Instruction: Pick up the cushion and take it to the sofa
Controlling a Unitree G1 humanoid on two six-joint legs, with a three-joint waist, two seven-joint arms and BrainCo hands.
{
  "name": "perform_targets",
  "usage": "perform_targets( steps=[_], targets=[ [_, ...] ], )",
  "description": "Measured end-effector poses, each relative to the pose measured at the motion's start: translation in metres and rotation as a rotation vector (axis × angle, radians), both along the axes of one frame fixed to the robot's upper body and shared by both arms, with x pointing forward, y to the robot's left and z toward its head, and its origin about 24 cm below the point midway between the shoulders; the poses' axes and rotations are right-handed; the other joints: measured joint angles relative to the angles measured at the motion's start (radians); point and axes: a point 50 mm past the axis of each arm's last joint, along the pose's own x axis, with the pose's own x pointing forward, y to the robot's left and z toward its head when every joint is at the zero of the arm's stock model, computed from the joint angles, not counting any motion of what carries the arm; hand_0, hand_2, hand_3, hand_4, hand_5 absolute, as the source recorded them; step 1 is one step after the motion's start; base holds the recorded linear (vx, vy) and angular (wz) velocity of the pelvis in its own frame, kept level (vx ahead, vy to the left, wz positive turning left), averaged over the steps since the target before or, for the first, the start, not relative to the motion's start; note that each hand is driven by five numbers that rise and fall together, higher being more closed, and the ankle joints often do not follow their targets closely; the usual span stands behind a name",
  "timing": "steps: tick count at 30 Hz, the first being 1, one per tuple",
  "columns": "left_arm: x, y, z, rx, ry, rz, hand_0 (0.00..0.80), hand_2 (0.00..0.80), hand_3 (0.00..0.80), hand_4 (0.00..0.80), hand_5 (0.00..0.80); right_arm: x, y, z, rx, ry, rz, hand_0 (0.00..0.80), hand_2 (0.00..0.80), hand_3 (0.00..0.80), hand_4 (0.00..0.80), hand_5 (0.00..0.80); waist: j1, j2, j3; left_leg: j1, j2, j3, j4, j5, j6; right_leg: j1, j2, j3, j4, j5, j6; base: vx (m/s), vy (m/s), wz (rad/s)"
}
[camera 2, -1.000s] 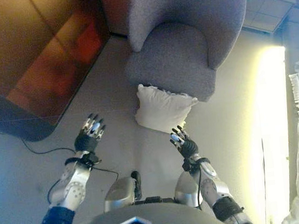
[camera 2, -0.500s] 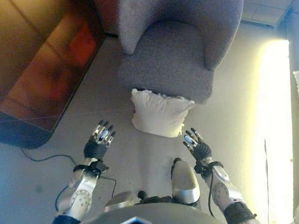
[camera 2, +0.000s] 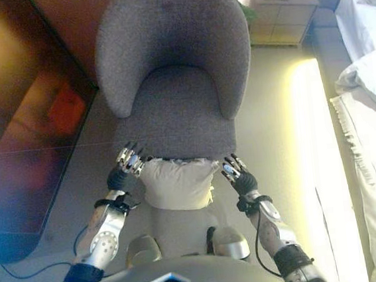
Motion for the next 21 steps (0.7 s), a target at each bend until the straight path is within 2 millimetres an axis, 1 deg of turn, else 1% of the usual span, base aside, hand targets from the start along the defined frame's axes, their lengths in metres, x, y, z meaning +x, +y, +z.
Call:
perform_targets(
  steps=[1,2,3,4,5,6,7,8,9,10,11,12,14,15,16,17,18,19,20,21],
  targets=[
    [0.0,0.0,0.0,-0.002,0.0,-0.001,0.0,0.0,0.0,0.0,0.0,-0.002,-0.002,0.0,-0.005,0.003,0.0,0.0,0.0,0.0,0.0,0.0,0.0,0.007,0.004,0.019,0.007,-0.024,-0.068,0.014,-0.009,0.009,0.003,0.009,0.001,-0.008,0.01,0.401,0.213,-0.28],
    [0.0,-0.001,0.0,-0.004,0.001,-0.001,0.0,0.0,0.0,0.0,0.0,-0.001,-0.004,0.0,-0.012,0.001,0.004,0.0,0.0,0.0,0.0,0.0,0.008,0.014,0.017,0.036,0.014,-0.042,-0.13,0.025,-0.008,0.024,0.004,0.029,0.002,-0.018,0.024,0.381,0.19,-0.47],
    [-0.001,-0.001,-0.001,-0.014,0.003,0.001,0.0,0.0,0.0,0.0,0.0,-0.001,-0.006,0.001,-0.019,-0.001,0.006,0.0,0.0,0.0,0.0,0.0,0.013,0.023,0.031,0.052,0.019,-0.05,-0.166,0.03,-0.002,0.034,0.001,0.053,0.006,-0.03,0.042,0.341,0.176,-0.55],
    [-0.001,-0.002,-0.001,-0.019,0.004,0.0,0.0,0.0,0.0,0.0,0.0,-0.002,-0.01,0.001,-0.029,0.001,0.006,0.0,0.0,0.0,0.0,0.0,0.02,0.039,0.037,0.065,0.021,-0.046,-0.183,0.036,0.007,0.042,-0.002,0.07,0.015,-0.044,0.063,0.276,0.177,-0.5],
    [-0.001,-0.005,-0.001,-0.028,0.004,-0.001,0.0,0.0,0.0,0.0,0.0,-0.003,-0.016,0.001,-0.048,0.003,0.005,0.0,0.0,0.0,0.0,0.0,0.022,0.067,0.039,0.075,0.018,-0.028,-0.187,0.048,0.034,0.048,-0.002,0.083,0.028,-0.06,0.091,0.249,0.204,-0.33],
    [-0.001,-0.009,-0.001,-0.047,0.0,-0.003,0.0,0.0,0.0,0.0,0.0,-0.006,-0.021,0.002,-0.059,0.004,0.006,0.0,0.0,0.0,0.0,0.0,0.019,0.109,0.037,0.083,0.015,-0.006,-0.198,0.056,0.048,0.052,0.001,0.088,0.049,-0.082,0.12,0.206,0.213,-0.33],
    [-0.001,-0.007,-0.002,-0.044,0.002,-0.003,0.0,0.0,0.0,0.0,0.0,-0.011,-0.018,-0.003,-0.045,0.029,-0.003,0.0,0.0,0.0,0.0,0.0,0.028,0.091,0.031,0.093,-0.007,0.01,-0.189,0.07,-0.035,0.045,-0.035,0.112,0.088,-0.109,0.151,0.201,0.246,-0.18],
    [-0.002,-0.003,-0.002,-0.027,-0.002,-0.015,0.0,0.0,0.0,0.0,0.0,-0.016,-0.009,-0.005,-0.013,0.035,-0.005,0.0,0.0,0.0,0.0,0.0,0.026,0.054,0.022,0.097,-0.053,0.04,-0.193,0.069,-0.037,0.041,-0.088,0.121,0.099,-0.125,0.176,0.22,0.274,0.02],
    [0.0,0.001,0.0,-0.009,-0.012,-0.028,0.0,0.0,0.0,0.0,0.0,-0.017,-0.001,-0.005,0.015,0.033,-0.003,0.0,0.0,0.0,0.0,0.0,0.02,0.022,0.022,0.1,-0.096,0.05,-0.191,0.067,-0.025,0.046,-0.131,0.122,0.09,-0.124,0.193,0.244,0.284,0.23],
    [0.004,0.003,0.003,0.007,-0.025,-0.039,0.0,0.0,0.0,0.0,0.0,-0.016,0.006,-0.005,0.036,0.03,-0.001,0.0,0.0,0.0,0.0,0.0,0.026,-0.001,0.027,0.095,-0.13,0.051,-0.191,0.067,-0.009,0.046,-0.165,0.122,0.085,-0.116,0.202,0.22,0.234,0.18],
    [0.007,0.007,0.006,0.026,-0.034,-0.041,0.0,0.0,0.0,0.0,0.0,-0.013,0.013,-0.005,0.053,0.024,0.002,0.0,0.0,0.0,0.0,0.0,0.026,-0.016,0.035,0.092,-0.153,0.056,-0.181,0.059,0.001,0.043,-0.188,0.127,0.079,-0.102,0.206,0.21,0.207,0.01],
    [0.008,0.011,0.008,0.042,-0.039,-0.04,0.0,0.0,0.0,0.0,0.0,-0.008,0.02,-0.002,0.071,0.009,0.012,0.0,0.0,0.0,0.0,0.0,0.031,-0.018,0.042,0.088,-0.17,0.064,-0.154,0.035,0.016,0.048,-0.211,0.13,0.075,-0.089,0.212,0.232,0.194,-0.04],
    [0.009,0.015,0.009,0.06,-0.041,-0.043,0.0,0.0,0.0,0.0,0.0,0.001,0.023,0.004,0.079,-0.024,0.023,0.0,0.0,0.0,0.0,0.0,0.037,-0.014,0.045,0.087,-0.181,0.072,-0.126,0.006,0.026,0.05,-0.224,0.13,0.083,-0.068,0.233,0.242,0.192,-0.12],
    [0.008,0.016,0.009,0.065,-0.04,-0.044,0.0,0.0,0.0,0.0,0.0,0.01,0.025,0.009,0.08,-0.05,0.03,0.0,0.0,0.0,0.0,0.0,0.051,-0.008,0.049,0.09,-0.187,0.077,-0.112,-0.007,0.031,0.05,-0.232,0.128,0.094,-0.065,0.236,0.211,0.21,-0.16],
    [0.009,0.015,0.009,0.063,-0.043,-0.046,0.0,0.0,0.0,0.0,0.0,0.012,0.025,0.01,0.078,-0.056,0.031,0.0,0.0,0.0,0.0,0.0,0.053,-0.001,0.053,0.094,-0.192,0.08,-0.103,-0.023,0.039,0.047,-0.238,0.126,0.115,-0.064,0.236,0.222,0.244,-0.08],
    [0.01,0.014,0.01,0.058,-0.048,-0.048,0.0,0.0,0.0,0.0,0.0,0.015,0.025,0.012,0.074,-0.064,0.027,0.0,0.0,0.0,0.0,0.0,0.054,0.01,0.063,0.099,-0.199,0.08,-0.093,-0.038,0.042,0.025,-0.241,0.125,0.18,-0.063,0.235,0.267,0.266,0.01],
    [0.011,0.013,0.01,0.057,-0.049,-0.048,0.0,0.0,0.0,0.0,0.0,0.019,0.025,0.013,0.071,-0.072,0.025,0.0,0.0,0.0,0.0,0.0,0.054,0.022,0.071,0.1,-0.199,0.078,-0.076,-0.051,0.046,-0.017,-0.246,0.125,0.281,-0.06,0.231,0.255,0.205,0.03],
    [0.01,0.013,0.009,0.056,-0.048,-0.052,0.0,0.0,0.0,0.0,0.0,0.018,0.025,0.013,0.07,-0.069,0.018,0.0,0.0,0.0,0.0,0.0,0.053,0.031,0.077,0.102,-0.198,0.077,-0.059,-0.065,0.049,-0.067,-0.249,0.125,0.382,-0.04,0.203,0.26,0.132,-0.03],
    [0.008,0.014,0.007,0.054,-0.042,-0.056,0.0,0.0,0.0,0.0,0.0,0.017,0.024,0.011,0.065,-0.057,0.017,0.0,0.0,0.0,0.0,0.0,0.057,0.045,0.081,0.118,-0.183,0.077,-0.068,-0.067,0.052,-0.117,-0.249,0.121,0.465,0.008,0.166,0.263,0.03,-0.09],
    [0.005,0.014,0.006,0.053,-0.036,-0.058,0.0,0.0,0.0,0.0,0.0,0.016,0.024,0.01,0.066,-0.053,0.017,0.0,0.0,0.0,0.0,0.0,0.057,0.061,0.084,0.137,-0.173,0.076,-0.084,-0.065,0.055,-0.132,-0.245,0.118,0.495,0.062,0.152,0.301,-0.066,-0.22]
  ],
)
